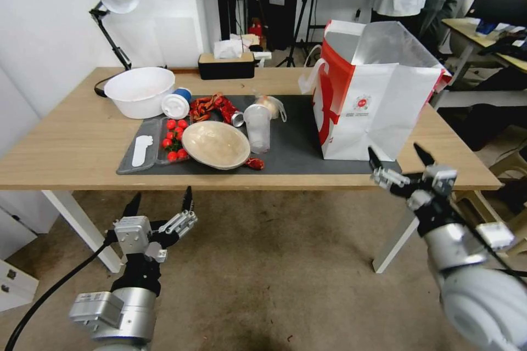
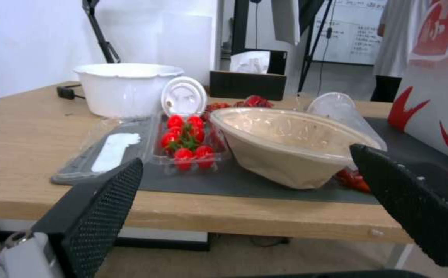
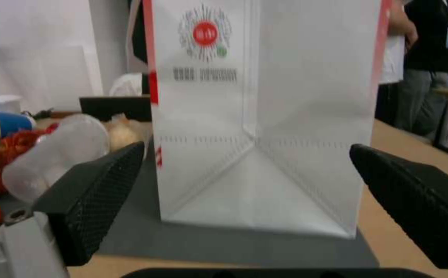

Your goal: Pick up the food delivery bag from the floor and place it on the table.

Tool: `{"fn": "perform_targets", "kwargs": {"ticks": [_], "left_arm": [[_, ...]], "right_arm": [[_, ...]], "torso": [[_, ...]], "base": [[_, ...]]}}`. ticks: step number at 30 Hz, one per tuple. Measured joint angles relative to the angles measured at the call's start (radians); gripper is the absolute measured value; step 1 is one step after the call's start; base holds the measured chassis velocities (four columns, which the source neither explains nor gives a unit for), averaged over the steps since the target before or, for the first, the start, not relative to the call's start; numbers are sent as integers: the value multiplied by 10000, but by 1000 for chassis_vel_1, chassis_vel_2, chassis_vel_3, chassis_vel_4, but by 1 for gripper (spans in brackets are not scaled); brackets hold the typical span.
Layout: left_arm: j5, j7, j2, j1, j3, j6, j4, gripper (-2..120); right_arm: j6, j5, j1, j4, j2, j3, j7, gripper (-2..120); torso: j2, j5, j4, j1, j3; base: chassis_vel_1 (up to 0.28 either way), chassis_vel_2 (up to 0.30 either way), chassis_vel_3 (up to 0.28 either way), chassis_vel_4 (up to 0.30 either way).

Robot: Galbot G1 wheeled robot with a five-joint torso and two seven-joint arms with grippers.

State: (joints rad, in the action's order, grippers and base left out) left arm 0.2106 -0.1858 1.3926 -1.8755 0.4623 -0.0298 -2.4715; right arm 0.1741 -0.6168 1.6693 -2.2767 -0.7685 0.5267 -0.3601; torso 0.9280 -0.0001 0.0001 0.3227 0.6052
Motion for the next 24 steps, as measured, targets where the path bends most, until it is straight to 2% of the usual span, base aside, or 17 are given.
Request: {"fn": "perform_targets", "kwargs": {"ticks": [9,19,24], "left_arm": [[-35,409,-47,239,-30,527,748,100],[-193,764,-31,318,-33,781,1144,100],[-183,746,-11,411,12,787,1288,100]], "right_arm": [[290,491,932,500,-1049,-157,415,100],[466,768,861,993,-1656,-364,640,100],[515,768,825,1138,-1682,-371,790,100]], "torso": [[0,0,-1,1,0],[0,1,0,0,0],[0,1,0,1,0]], "base": [[0,0,0,0],[0,0,0,0],[0,0,0,0]]}}
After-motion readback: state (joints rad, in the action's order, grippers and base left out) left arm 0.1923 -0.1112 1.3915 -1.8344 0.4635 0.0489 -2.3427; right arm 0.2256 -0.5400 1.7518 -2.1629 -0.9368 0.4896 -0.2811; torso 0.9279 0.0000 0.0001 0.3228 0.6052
